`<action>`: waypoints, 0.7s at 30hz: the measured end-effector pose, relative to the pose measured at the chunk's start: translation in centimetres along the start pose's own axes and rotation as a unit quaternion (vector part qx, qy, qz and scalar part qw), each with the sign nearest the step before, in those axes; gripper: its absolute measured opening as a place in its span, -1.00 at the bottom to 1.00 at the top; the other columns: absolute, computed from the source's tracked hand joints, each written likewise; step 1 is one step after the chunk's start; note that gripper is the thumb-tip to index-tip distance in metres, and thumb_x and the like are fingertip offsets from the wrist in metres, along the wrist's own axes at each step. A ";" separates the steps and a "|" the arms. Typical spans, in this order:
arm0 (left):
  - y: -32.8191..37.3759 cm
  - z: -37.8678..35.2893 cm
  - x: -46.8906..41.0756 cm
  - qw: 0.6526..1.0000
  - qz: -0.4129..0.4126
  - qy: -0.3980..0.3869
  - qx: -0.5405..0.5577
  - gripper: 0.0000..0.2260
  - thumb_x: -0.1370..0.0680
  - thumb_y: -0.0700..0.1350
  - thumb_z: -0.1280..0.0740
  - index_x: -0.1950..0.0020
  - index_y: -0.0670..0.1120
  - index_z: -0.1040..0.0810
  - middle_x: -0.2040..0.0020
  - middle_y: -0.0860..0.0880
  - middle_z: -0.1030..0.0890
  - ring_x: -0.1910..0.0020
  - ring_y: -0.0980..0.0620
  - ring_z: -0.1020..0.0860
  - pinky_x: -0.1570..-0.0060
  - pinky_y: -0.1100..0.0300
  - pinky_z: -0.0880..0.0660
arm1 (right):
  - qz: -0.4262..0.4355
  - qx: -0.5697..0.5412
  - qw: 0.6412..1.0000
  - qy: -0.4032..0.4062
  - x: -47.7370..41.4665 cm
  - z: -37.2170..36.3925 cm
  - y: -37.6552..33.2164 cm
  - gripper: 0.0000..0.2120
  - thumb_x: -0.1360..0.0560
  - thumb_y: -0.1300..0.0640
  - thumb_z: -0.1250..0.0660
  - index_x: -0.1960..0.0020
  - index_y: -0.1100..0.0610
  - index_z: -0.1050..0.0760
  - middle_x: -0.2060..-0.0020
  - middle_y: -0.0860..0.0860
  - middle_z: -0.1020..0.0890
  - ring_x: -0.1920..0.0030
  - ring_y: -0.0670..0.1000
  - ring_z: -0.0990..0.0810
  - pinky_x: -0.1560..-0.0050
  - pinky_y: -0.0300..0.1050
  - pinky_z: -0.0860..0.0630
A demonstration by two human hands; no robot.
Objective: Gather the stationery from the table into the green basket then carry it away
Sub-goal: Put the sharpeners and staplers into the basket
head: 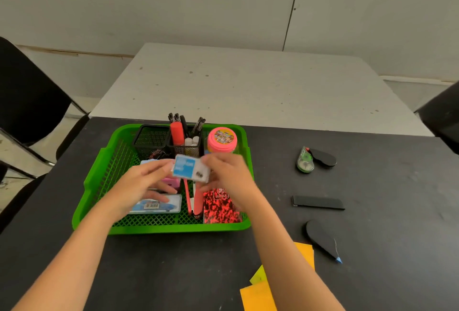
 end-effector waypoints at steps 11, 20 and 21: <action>-2.6 1.0 0.7 0.993 0.101 0.054 0.004 -0.76 -0.50 -0.30 -0.32 -0.16 -0.18 -0.53 0.11 -0.14 -0.66 0.38 0.09 -0.66 0.34 0.27 -0.62 | -0.127 0.059 0.989 -0.055 -1.6 -3.8 4.3 -0.64 -0.46 0.32 -0.37 -0.24 0.30 -0.44 0.11 0.18 -0.63 0.34 0.01 -0.61 0.32 -0.19 -0.59; -5.2 1.7 -0.6 0.958 0.165 0.207 -0.110 -0.77 -0.46 -0.33 -0.38 -0.11 -0.34 -0.58 0.04 -0.29 -0.63 0.22 -0.18 -0.62 0.36 0.20 -0.63 | -0.098 0.301 0.945 0.079 -3.0 -7.0 5.7 -0.74 -0.47 0.32 -0.30 -0.15 0.36 -0.50 -0.11 0.23 -0.59 -0.09 0.18 -0.60 -0.02 -0.01 -0.60; -5.3 1.6 -0.8 0.952 0.164 0.214 -0.147 -0.79 -0.45 -0.32 -0.40 -0.07 -0.33 -0.60 0.04 -0.29 -0.65 0.19 -0.19 -0.63 0.21 0.08 -0.65 | -0.102 0.302 0.944 0.081 -3.1 -7.2 5.8 -0.74 -0.47 0.33 -0.29 -0.14 0.36 -0.50 -0.10 0.22 -0.58 -0.05 0.16 -0.60 0.01 -0.02 -0.58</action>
Point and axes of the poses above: each hand's wrist, its own x-axis away from the middle knuckle, its own z-axis out of the back of the hand, y = z × x, the point moved 2 cm from there along -x, towards the middle knuckle
